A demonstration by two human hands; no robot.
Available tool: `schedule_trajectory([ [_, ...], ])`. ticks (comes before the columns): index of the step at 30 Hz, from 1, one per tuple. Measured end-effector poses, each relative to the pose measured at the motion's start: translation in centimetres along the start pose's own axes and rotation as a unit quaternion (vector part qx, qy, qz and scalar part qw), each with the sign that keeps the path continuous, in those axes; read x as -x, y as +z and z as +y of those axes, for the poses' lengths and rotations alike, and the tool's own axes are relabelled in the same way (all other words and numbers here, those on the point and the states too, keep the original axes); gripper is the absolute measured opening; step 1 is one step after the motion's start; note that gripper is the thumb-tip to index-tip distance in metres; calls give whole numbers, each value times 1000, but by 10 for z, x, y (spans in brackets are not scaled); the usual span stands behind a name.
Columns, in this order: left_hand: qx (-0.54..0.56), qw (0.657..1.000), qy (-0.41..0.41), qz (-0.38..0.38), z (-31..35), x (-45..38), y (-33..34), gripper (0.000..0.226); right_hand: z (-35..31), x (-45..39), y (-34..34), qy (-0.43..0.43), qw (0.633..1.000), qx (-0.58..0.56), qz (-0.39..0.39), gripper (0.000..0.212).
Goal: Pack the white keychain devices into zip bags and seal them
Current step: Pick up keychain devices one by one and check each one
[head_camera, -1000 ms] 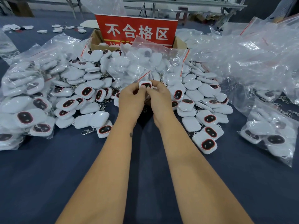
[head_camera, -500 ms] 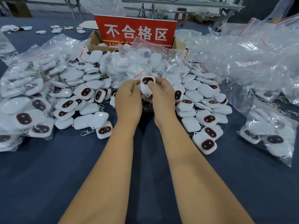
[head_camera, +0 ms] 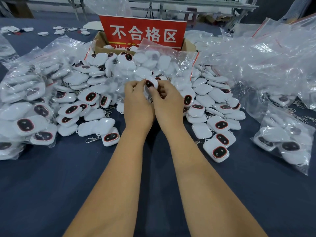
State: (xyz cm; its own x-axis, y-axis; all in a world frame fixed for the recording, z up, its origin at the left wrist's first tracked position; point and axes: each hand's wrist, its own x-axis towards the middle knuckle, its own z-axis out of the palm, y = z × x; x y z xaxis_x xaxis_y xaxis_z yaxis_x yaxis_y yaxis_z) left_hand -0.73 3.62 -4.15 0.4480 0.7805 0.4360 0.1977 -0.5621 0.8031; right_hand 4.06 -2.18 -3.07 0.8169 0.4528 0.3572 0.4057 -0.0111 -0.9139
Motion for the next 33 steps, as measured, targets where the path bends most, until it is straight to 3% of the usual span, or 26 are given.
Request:
schedule_trajectory([
  [3, 12, 1000, -3, 14, 0, -1, -2, 60, 3, -3, -3, -16, 993, 117, 2, 21],
  [7, 39, 998, 39, 9, 0, 1, -3, 61, 0, -2, -7, 44, 998, 46, -23, 22],
  [11, 35, 998, 52, 26, 1, 0, -2, 58, -3, 0, -9, 44, 997, -7, -62, 26],
  [15, 31, 993, 54, 96, 2, 1, -6, 57, 0, 2, -5, 28, 998, -43, -29, 29],
  [18, 71, 981, 38, 176, 3, 0, -14, 62, -1, 0, -8, 19, 998, -40, 53, 27],
  [21, 93, 974, 21, 205, 3, -4, -19, 64, 4, -4, -14, 31, 994, 68, 85, 31],
  [24, 74, 986, -2, 147, 1, -5, -16, 61, 6, -7, -18, 10, 977, 212, 35, 35],
  [28, 57, 996, -24, 60, 0, -3, -7, 57, 6, -4, -13, -21, 910, 411, -56, 29],
  [30, 38, 999, -20, 32, -2, -1, -3, 56, 7, -2, -13, -33, 883, 462, -71, 28],
  [33, 16, 999, -22, 16, -3, -1, -1, 56, 8, 1, -15, -42, 877, 473, -73, 28],
])
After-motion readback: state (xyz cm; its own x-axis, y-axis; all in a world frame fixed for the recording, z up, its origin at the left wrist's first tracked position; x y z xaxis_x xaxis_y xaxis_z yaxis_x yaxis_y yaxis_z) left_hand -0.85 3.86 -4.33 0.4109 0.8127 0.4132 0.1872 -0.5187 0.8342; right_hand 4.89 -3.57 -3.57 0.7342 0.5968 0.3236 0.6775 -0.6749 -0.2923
